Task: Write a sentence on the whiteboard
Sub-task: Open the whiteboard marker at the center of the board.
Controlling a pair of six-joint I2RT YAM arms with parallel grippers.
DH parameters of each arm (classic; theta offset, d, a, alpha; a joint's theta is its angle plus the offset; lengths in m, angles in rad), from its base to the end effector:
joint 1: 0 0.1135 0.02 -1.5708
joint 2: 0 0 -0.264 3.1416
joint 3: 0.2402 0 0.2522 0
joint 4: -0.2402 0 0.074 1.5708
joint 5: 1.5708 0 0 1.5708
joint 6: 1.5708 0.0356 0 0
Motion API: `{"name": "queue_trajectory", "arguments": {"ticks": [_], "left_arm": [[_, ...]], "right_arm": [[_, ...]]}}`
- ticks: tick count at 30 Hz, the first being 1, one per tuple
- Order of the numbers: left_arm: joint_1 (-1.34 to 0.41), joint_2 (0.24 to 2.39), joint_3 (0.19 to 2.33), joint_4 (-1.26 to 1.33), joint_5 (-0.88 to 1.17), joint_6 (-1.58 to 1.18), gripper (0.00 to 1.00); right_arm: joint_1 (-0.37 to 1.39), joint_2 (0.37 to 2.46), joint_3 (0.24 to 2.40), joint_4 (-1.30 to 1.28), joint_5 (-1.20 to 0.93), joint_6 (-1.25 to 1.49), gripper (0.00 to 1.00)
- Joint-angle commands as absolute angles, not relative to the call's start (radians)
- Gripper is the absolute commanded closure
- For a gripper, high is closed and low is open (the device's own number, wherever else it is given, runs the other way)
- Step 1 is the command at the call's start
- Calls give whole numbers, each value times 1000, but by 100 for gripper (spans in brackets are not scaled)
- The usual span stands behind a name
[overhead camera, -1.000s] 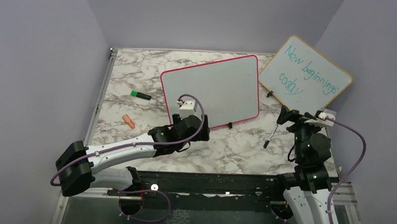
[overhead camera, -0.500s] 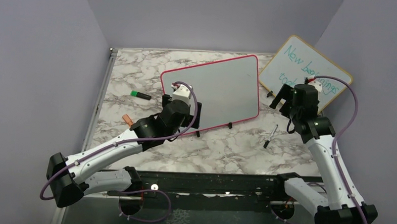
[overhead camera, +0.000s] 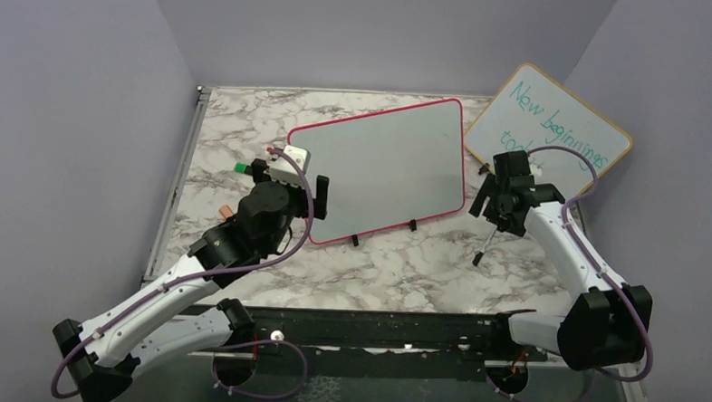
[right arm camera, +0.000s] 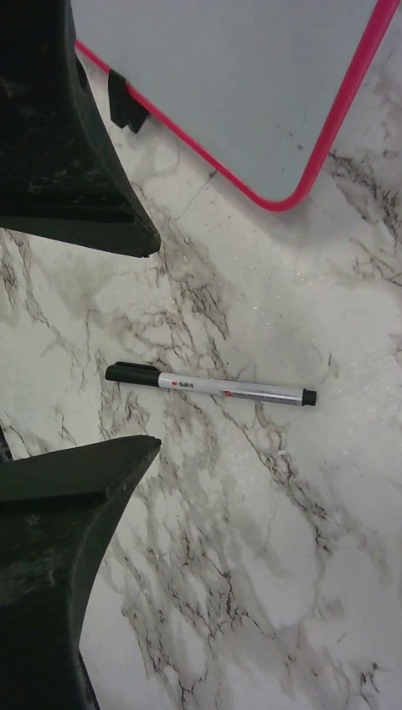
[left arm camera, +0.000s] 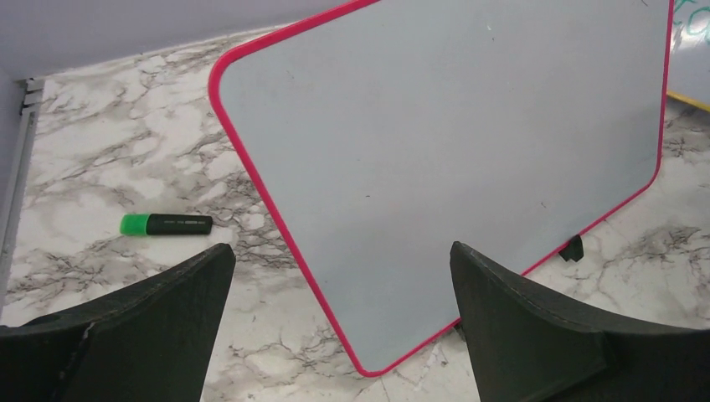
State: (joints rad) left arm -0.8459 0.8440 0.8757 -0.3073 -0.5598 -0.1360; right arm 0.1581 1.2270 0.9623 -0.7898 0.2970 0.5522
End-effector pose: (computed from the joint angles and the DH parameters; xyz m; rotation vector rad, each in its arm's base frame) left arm 0.1386 -0.1280 0.3502 0.2537 1.7893 -0.1821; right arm 0.2352 0.0269 0.2619 0.5993 2.4863 -0.1238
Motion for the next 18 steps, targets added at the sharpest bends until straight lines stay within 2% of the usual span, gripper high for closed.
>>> {"name": "queue_trajectory", "arguments": {"ticks": [1, 6, 14, 18], "left_arm": [[-832, 743, 801, -189, -587, -55, 1], [-796, 704, 761, -170, -555, -83, 1], [-719, 685, 741, -189, -349, -74, 1], [-708, 690, 729, -175, -318, -78, 1]], "right_arm": [[146, 1283, 937, -817, 260, 609, 22], [101, 1330, 907, -771, 228, 600, 39], [31, 1440, 882, -680, 159, 566, 48], [19, 1503, 877, -648, 146, 563, 51]]}}
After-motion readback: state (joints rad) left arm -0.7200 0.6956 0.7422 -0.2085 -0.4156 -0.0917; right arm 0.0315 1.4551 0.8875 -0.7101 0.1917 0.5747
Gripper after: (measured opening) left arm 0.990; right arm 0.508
